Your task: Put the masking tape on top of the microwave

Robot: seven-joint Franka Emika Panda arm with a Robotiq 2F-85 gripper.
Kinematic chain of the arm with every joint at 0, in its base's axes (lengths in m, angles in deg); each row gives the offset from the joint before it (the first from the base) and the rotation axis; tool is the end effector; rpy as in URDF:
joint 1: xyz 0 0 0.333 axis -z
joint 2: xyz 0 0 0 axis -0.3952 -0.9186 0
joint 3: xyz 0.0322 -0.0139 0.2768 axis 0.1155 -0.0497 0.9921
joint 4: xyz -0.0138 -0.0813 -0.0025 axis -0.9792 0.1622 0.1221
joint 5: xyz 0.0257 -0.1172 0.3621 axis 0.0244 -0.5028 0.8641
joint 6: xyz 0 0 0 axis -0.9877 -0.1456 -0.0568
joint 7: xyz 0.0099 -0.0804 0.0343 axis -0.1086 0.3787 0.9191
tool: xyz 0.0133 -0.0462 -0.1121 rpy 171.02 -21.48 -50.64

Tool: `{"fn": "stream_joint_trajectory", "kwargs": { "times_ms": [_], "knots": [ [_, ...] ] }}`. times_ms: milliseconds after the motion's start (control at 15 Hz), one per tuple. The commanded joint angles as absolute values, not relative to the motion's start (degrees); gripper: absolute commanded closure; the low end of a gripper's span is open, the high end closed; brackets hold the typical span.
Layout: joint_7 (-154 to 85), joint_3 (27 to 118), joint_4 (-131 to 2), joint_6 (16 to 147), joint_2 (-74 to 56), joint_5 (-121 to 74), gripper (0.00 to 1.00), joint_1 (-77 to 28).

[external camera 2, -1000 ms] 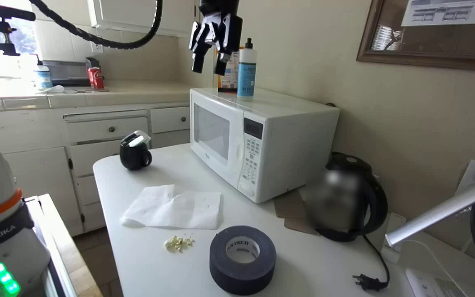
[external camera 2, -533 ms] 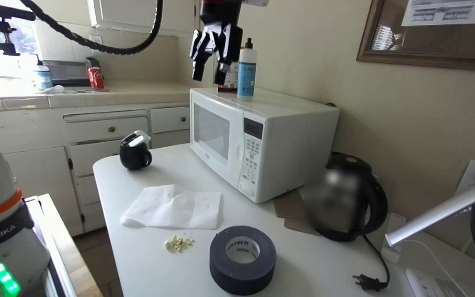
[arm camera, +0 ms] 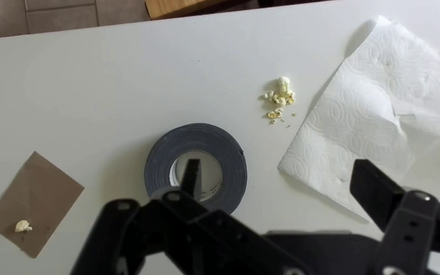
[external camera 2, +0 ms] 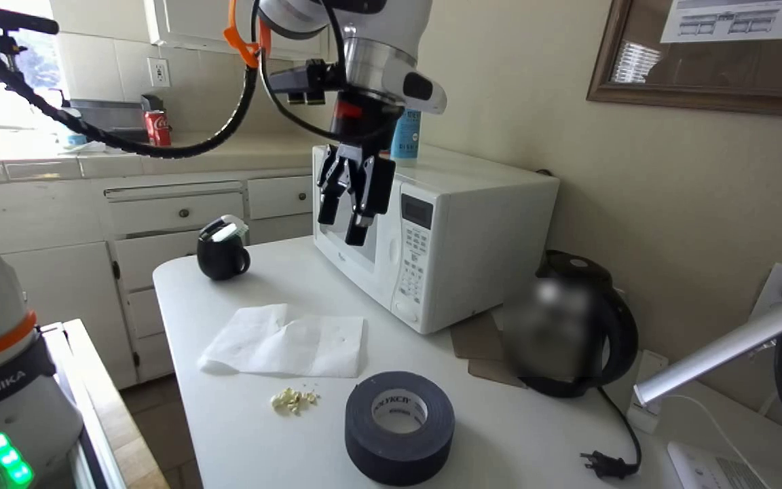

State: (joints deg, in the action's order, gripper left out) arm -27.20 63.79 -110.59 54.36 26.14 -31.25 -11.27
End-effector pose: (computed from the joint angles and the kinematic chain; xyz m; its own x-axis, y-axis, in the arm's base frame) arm 0.3712 -0.1851 0.3721 0.9338 -0.2828 -0.2194 -0.2711 -0.9590 0.0822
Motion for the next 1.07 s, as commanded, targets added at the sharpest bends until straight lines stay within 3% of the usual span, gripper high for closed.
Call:
{"fn": "stream_joint_trajectory", "kwargs": {
  "times_ms": [0,200,400,667,1000],
  "knots": [
    [-27.21,63.95,-110.5,54.4,25.68,-31.18,0.0,-11.0],
    [-27.58,63.96,-111.23,56.27,25.96,-30.99,0.0,-11.06],
    [-21.53,62.05,-113.85,68.75,21.46,-29.51,0.0,-11.65],
    [-17.21,59.7,-115.72,80.43,11.44,-21.53,0.0,-11.48],
    [-16.61,60.4,-112.28,84.5,-1.62,-12.82,0.0,-9.74]
  ]
}}
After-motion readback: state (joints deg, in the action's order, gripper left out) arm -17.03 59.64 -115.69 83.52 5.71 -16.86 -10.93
